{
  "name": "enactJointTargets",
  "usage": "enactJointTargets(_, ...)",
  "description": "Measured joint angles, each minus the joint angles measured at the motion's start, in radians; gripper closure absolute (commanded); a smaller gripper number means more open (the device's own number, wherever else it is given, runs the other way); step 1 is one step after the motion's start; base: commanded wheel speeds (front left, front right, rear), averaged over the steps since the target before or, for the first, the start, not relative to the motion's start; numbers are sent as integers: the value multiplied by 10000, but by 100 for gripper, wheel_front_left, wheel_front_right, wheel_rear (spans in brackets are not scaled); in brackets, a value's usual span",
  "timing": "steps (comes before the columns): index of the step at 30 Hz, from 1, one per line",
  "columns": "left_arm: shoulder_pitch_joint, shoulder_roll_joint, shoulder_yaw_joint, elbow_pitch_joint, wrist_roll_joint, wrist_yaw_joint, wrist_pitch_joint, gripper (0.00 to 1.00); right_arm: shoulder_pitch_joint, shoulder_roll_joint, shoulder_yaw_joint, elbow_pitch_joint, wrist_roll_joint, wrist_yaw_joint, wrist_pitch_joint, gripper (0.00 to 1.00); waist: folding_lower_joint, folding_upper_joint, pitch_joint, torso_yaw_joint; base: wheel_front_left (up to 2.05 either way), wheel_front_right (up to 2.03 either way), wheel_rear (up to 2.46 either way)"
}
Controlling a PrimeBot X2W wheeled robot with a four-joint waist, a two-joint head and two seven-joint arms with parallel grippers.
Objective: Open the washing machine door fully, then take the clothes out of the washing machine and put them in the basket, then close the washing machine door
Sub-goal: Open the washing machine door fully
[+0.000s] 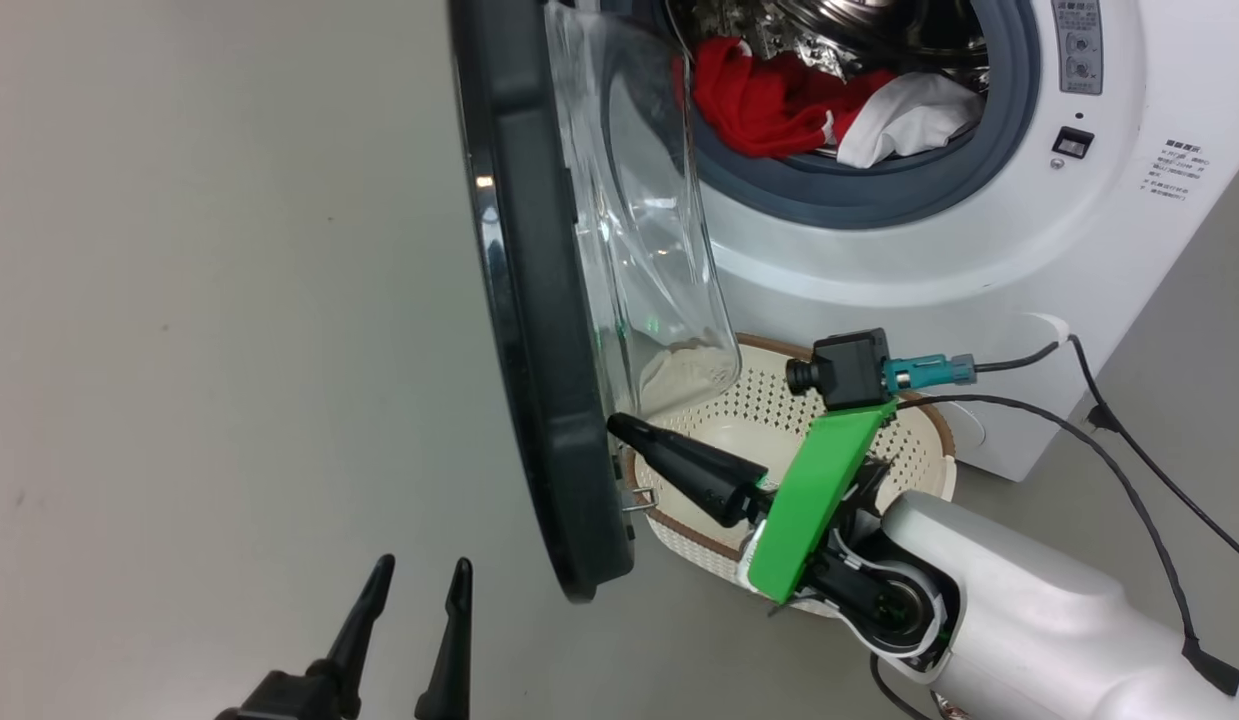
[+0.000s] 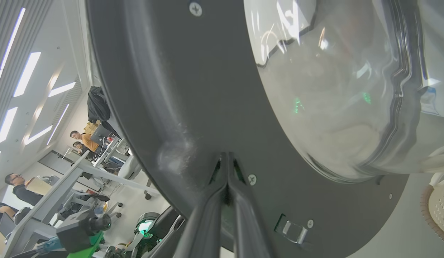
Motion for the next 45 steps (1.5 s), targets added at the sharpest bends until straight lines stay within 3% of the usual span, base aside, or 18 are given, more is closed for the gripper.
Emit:
enactJointTargets(11, -109, 0, -19, 464, 127, -299, 0, 0, 733, -665, -4, 318, -19, 2, -1166, 100, 0, 0, -254, -184, 0, 0, 0)
enactJointTargets(18, -211, -2, 203, 568, 209, -368, 0, 0, 1395, -917, -40, 472, -6, 2, -1739, 86, 0, 0, -347, -480, 0, 0, 0)
enactJointTargets(26, -211, -4, 470, 571, 211, -370, 0, 0, 2453, -1085, -652, 644, 82, 2, -2132, 54, 0, 0, -371, -875, 0, 0, 0)
enactJointTargets(27, -211, -2, 506, 570, 211, -370, 0, 0, 2602, -1097, -765, 656, 82, 2, -2138, 47, 0, 0, -372, -915, 0, 0, 0)
enactJointTargets(28, -211, -4, 529, 570, 211, -370, 0, 0, 2751, -1097, -878, 663, 82, 2, -2140, 29, 0, 0, -372, -950, 0, 0, 0)
enactJointTargets(29, -210, -4, 546, 570, 211, -370, 0, 0, 2907, -1093, -1022, 673, 81, 2, -2196, 22, 0, 0, -373, -983, 0, 0, 0)
enactJointTargets(30, -210, -4, 571, 570, 211, -372, 0, 0, 3039, -1095, -1158, 688, 67, 2, -2219, 4, 0, 0, -374, -1013, 0, 0, 0)
enactJointTargets(31, -210, -4, 596, 570, 213, -372, 0, 0, 3173, -1091, -1317, 727, 27, 2, -2222, 0, 0, 0, -378, -1043, 0, 0, 0)
enactJointTargets(45, -205, -4, 830, 575, 311, -456, 0, 0, 5262, -318, -4475, 1312, -2213, 2, -2228, 0, 0, 0, -444, -1293, 0, 0, 0)
